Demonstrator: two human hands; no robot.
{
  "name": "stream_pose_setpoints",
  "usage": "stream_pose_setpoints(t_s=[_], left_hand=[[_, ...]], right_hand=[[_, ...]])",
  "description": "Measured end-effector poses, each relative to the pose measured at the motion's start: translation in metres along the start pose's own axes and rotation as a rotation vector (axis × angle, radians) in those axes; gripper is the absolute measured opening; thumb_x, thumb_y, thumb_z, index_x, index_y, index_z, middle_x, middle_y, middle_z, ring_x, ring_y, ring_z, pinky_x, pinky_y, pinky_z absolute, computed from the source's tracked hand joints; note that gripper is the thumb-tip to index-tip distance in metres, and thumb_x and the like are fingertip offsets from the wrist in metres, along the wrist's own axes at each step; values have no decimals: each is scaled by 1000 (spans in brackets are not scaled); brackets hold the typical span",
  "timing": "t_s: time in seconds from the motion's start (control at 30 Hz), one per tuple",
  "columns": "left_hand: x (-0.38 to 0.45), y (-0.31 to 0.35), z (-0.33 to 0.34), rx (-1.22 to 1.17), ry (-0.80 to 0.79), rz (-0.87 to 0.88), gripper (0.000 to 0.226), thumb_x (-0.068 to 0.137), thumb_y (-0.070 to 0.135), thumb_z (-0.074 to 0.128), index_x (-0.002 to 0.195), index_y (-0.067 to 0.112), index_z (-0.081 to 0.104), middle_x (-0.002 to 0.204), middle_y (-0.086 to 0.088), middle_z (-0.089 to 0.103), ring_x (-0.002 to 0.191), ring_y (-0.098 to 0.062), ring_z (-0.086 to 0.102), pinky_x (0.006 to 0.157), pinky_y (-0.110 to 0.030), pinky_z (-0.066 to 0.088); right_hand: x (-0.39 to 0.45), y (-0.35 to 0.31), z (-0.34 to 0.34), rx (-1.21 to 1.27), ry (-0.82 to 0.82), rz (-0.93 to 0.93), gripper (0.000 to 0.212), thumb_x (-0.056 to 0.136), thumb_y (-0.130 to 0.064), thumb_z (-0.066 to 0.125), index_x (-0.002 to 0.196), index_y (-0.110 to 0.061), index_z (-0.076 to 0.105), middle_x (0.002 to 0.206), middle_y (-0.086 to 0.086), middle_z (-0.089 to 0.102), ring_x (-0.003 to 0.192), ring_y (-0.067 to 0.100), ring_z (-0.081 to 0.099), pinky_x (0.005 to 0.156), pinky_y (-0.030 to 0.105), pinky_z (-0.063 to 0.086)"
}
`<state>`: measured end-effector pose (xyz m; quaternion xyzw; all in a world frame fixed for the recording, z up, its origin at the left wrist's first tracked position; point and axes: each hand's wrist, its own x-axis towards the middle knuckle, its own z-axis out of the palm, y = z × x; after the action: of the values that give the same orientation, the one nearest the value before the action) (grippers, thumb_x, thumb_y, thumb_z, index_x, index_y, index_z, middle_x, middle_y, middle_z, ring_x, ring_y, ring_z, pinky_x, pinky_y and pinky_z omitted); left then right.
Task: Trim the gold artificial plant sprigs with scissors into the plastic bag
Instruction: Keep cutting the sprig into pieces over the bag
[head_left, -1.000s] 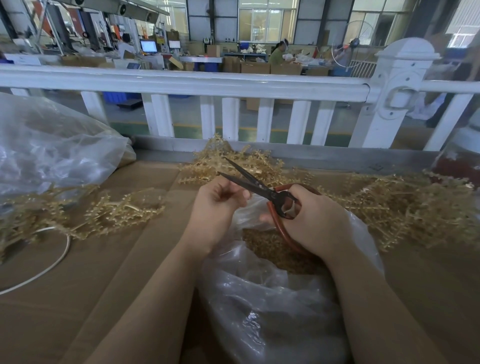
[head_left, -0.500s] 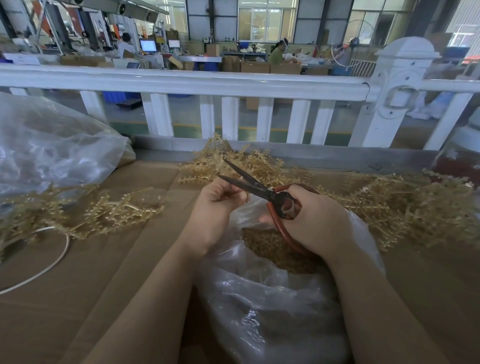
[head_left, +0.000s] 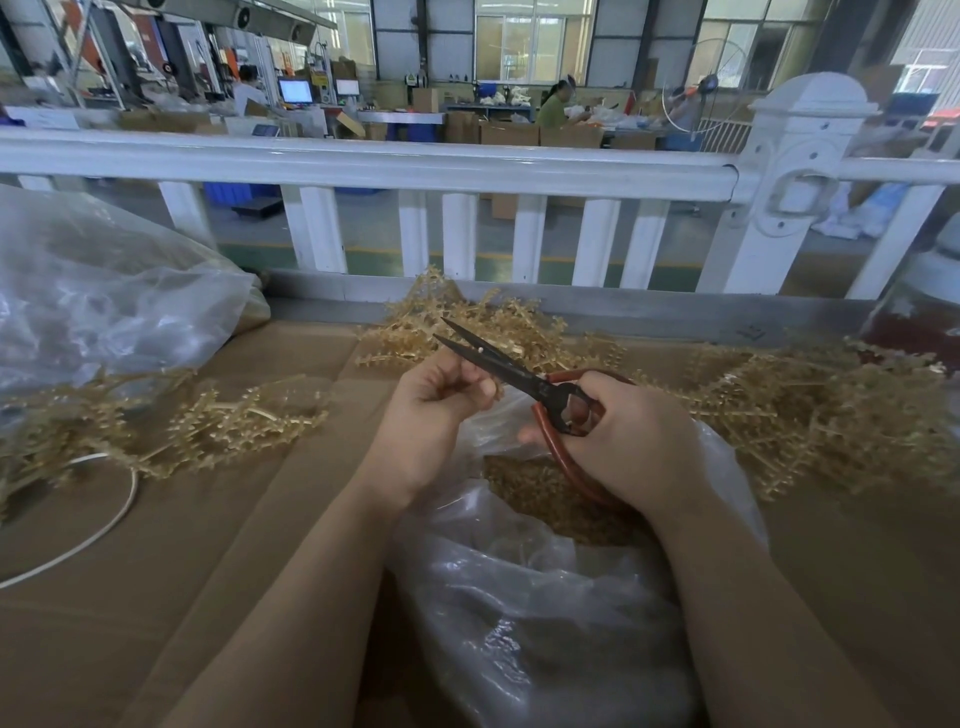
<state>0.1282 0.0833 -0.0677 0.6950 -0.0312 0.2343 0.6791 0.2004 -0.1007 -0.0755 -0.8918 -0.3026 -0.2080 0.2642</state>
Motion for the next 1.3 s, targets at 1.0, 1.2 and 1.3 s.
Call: stream_pose_setpoints(t_s=[1.0, 1.2, 1.3], left_hand=[[2, 6, -10, -500, 186, -174, 10, 70, 8, 70, 73, 15, 76, 78, -2, 75, 73, -10, 72, 73, -18, 57], [2, 1, -11, -487, 128, -206, 8, 72, 7, 66, 79, 5, 65, 73, -1, 71, 69, -9, 68, 74, -19, 56], [3, 0, -10, -456, 137, -200, 13, 70, 7, 66, 82, 2, 63, 73, -1, 69, 68, -10, 65, 74, -19, 55]], right_hand=[[-2, -4, -2, -34, 21, 15, 44, 77, -87, 48, 92, -46, 54, 63, -27, 51, 57, -13, 43, 50, 9, 26], [0, -3, -3, -60, -26, -4, 52, 74, -92, 44, 94, -44, 53, 71, -23, 55, 60, -12, 43, 51, 9, 26], [0, -3, -3, -74, -51, -12, 49, 75, -91, 46, 94, -46, 50, 74, -23, 57, 60, -8, 43, 53, 9, 27]])
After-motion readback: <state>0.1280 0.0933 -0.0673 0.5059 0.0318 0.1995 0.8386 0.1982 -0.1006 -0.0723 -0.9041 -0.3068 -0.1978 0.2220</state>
